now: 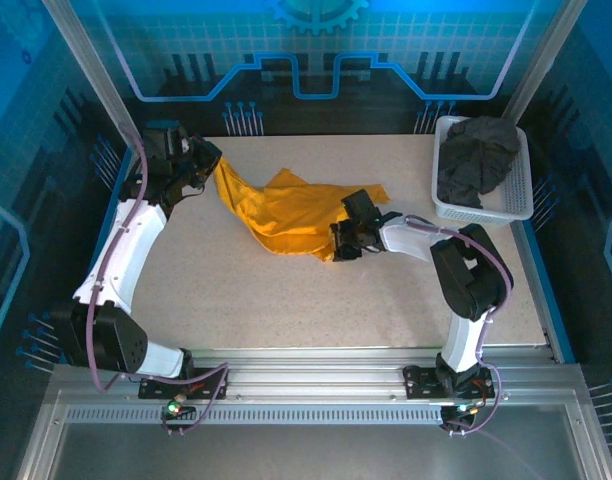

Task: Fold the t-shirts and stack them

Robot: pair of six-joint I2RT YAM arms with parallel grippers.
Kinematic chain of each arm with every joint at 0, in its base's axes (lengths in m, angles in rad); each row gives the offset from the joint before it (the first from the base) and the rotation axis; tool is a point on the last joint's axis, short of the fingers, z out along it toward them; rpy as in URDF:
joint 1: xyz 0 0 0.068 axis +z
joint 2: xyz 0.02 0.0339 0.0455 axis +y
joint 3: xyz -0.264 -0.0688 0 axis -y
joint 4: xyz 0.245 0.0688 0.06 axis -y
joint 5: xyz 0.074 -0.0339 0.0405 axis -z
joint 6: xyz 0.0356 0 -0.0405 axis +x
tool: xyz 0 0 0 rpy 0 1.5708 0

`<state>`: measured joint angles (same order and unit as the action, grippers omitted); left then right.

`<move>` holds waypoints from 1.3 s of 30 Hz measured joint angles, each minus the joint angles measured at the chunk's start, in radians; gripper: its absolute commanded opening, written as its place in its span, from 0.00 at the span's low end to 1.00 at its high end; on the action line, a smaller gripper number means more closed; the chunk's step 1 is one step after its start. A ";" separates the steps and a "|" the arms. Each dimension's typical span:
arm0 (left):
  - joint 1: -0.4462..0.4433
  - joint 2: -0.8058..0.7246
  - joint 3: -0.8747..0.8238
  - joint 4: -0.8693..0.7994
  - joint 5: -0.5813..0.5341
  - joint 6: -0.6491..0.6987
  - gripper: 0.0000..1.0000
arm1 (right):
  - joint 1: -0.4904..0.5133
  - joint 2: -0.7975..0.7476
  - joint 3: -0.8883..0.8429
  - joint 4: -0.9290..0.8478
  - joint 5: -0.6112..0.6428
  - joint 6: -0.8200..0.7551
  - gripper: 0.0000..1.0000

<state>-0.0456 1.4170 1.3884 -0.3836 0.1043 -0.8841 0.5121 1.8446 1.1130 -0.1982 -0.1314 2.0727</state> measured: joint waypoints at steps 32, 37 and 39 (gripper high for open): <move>0.105 0.035 0.103 0.027 0.076 -0.064 0.00 | -0.146 -0.013 0.898 -0.477 0.396 -1.014 0.00; 0.252 0.038 0.187 0.039 0.047 -0.079 0.00 | -0.014 -0.066 0.988 -0.480 0.427 -1.312 0.00; 0.281 0.027 0.183 0.046 0.029 -0.078 0.00 | 0.052 -0.126 0.898 -0.477 0.415 -1.383 0.00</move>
<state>0.2356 1.4445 1.5715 -0.3374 0.1333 -0.9623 0.5640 1.7184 2.0113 -0.6750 0.2836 0.6899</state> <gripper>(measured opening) 0.050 0.045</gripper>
